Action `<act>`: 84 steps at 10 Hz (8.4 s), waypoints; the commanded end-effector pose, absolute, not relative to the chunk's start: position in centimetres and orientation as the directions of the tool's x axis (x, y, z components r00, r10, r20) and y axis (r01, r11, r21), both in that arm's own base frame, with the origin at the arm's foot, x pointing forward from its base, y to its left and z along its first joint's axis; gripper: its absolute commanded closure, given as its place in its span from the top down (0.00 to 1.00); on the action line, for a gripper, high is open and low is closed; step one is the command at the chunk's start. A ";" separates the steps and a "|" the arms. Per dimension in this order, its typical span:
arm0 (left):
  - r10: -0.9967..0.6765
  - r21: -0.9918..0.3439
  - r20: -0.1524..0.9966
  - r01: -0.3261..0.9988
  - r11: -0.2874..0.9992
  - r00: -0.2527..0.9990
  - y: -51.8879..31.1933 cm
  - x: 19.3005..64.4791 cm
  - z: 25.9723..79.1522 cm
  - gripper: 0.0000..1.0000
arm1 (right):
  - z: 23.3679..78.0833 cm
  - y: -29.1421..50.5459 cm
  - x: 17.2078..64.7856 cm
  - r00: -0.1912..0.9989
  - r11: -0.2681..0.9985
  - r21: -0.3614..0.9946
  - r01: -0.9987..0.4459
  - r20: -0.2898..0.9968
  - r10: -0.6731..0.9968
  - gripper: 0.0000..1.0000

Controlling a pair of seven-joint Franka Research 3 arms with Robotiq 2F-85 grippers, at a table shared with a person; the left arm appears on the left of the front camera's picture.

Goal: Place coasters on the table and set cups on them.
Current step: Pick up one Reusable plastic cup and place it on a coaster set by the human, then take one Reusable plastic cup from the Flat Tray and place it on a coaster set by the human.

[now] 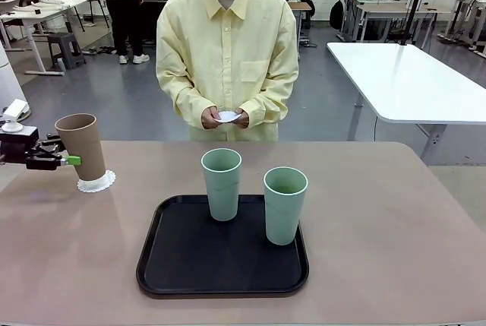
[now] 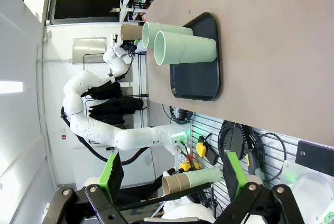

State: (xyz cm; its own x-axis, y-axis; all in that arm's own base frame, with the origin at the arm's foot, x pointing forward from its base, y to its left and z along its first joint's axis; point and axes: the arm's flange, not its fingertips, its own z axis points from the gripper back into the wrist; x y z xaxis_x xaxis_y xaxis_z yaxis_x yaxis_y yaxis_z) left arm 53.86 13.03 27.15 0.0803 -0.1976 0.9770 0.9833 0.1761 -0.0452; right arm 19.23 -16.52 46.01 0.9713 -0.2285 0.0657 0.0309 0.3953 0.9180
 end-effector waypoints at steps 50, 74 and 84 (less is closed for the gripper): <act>-0.874 0.169 0.281 0.876 0.452 0.397 6.0 41.8 50.9 1.00 | 46.0 -16.7 19.3 0.971 0.385 0.923 0.010 0.083 -0.225 1.00; -0.133 -0.725 0.435 0.434 0.536 0.891 24.7 35.6 47.2 1.00 | 46.0 -16.7 19.3 0.971 0.385 0.923 0.010 0.083 -0.225 1.00; -0.049 -0.768 0.541 0.517 0.379 0.840 30.2 33.1 45.6 1.00 | 46.0 -16.7 19.3 0.971 0.385 0.923 0.010 0.083 -0.225 1.00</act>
